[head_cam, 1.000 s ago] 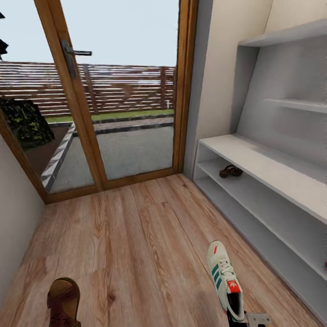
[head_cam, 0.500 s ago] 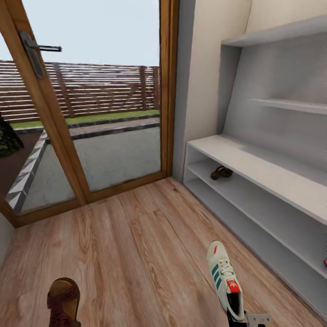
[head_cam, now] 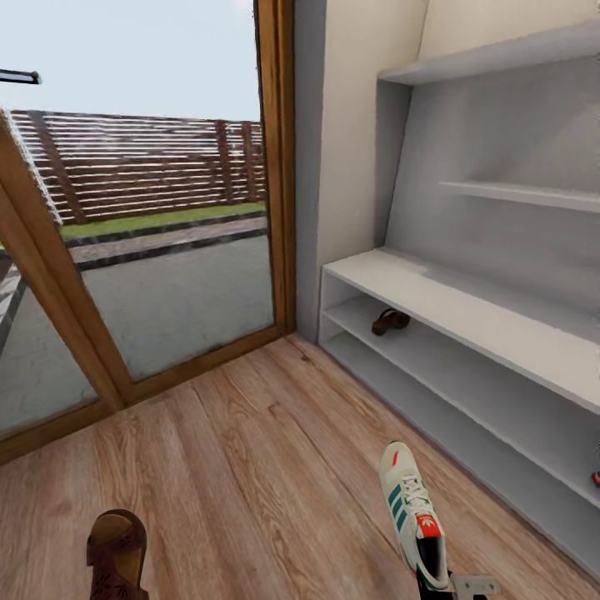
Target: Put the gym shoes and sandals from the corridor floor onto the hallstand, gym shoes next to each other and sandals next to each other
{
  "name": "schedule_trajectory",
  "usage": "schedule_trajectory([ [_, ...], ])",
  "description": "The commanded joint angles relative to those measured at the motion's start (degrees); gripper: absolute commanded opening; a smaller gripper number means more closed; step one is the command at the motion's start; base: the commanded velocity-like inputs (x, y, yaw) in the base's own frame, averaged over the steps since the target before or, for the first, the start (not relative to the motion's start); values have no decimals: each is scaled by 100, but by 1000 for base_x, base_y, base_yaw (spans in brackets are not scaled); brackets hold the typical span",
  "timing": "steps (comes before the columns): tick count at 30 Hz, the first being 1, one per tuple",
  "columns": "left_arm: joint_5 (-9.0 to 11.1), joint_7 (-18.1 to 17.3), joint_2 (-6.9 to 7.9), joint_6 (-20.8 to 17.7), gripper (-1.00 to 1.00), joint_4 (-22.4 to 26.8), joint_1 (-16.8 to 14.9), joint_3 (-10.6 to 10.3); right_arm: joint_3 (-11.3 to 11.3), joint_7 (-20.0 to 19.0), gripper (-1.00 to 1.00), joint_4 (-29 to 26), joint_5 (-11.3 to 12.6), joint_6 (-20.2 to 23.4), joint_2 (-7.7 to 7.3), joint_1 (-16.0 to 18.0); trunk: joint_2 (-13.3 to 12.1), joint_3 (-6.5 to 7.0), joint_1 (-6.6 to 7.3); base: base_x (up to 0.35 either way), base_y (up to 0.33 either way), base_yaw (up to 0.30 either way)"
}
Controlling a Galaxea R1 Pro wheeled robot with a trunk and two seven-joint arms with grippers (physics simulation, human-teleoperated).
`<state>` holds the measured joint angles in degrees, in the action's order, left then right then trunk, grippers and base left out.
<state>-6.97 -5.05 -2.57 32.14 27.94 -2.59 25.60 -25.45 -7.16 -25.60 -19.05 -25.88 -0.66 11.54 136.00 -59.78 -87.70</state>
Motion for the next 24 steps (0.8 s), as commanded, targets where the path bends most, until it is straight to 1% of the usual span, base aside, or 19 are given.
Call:
schedule_trajectory([
  [1,-68,-31,-7,14,-100,1,-4,51,-48,-48,-100,2,-20,-22,6,6,2,-5,-2,279,236,-263],
  [24,-68,-31,-7,18,-100,2,-4,48,-48,-48,-100,-6,-20,-22,4,6,2,-5,-2,279,240,-263],
])
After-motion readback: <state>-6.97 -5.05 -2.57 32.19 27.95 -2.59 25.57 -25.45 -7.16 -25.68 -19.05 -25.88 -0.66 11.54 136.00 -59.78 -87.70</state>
